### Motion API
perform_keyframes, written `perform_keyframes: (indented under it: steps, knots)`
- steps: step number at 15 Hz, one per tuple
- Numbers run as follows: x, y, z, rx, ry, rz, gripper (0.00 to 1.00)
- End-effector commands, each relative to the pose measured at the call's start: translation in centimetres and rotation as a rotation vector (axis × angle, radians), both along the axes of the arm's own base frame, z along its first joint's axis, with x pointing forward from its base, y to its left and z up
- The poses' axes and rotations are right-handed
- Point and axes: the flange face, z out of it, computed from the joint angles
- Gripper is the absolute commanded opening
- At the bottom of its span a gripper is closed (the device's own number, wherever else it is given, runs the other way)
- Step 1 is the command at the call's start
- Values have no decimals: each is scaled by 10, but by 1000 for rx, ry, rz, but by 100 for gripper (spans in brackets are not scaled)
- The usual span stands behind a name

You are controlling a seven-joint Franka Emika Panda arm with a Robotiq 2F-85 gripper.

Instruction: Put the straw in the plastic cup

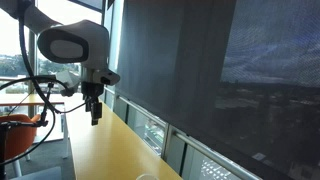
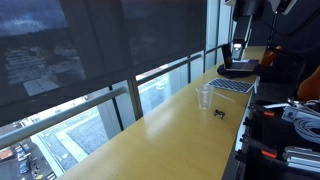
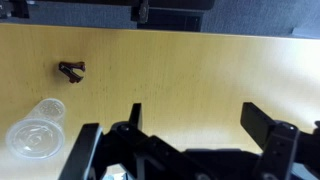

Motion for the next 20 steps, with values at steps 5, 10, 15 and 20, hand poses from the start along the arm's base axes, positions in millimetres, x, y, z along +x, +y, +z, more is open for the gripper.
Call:
perform_keyframes:
  steps: [5,10,15,20]
  knots:
    - [1,-22,-12,-32,-3,-10,100]
    - [6,-96,-44,-130,-41,-36,100]
    - [24,-179,-89,-214,-129,-97,100]
    - [47,-244,-144,-274,-178,-204,100]
